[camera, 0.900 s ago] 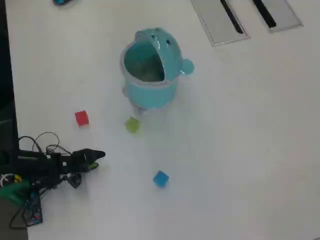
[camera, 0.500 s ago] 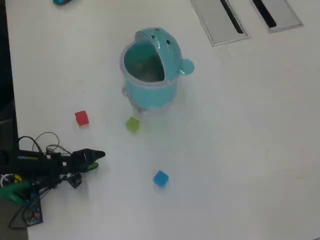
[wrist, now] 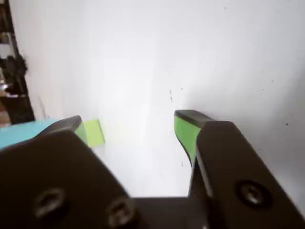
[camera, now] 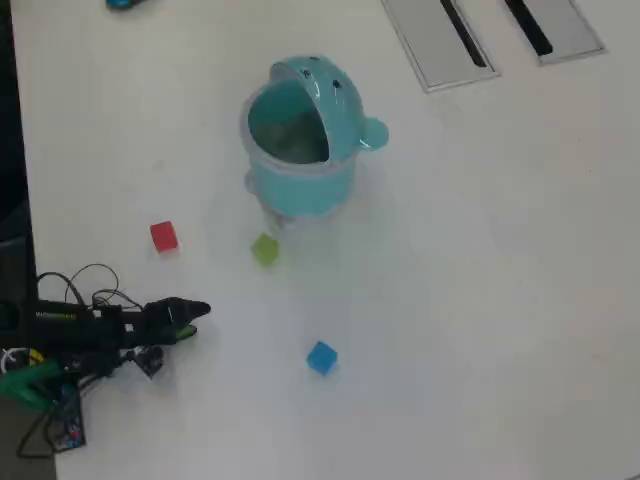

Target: Grasp RGB lego blocks and put them in the bin one by one.

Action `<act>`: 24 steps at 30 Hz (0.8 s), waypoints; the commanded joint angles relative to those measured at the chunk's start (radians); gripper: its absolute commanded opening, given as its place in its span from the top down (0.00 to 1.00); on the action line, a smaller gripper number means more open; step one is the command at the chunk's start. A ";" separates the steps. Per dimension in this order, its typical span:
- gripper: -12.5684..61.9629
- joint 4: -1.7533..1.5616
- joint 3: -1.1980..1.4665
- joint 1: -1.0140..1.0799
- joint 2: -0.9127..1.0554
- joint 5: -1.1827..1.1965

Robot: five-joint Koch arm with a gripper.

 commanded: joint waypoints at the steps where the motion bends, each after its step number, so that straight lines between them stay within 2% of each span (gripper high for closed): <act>1: 0.37 0.092 0.072 0.000 0.064 -0.003; 20: 0.37 0.077 0.072 -0.015 0.063 -0.011; 24: 0.37 -0.015 0.072 -0.017 0.063 -0.011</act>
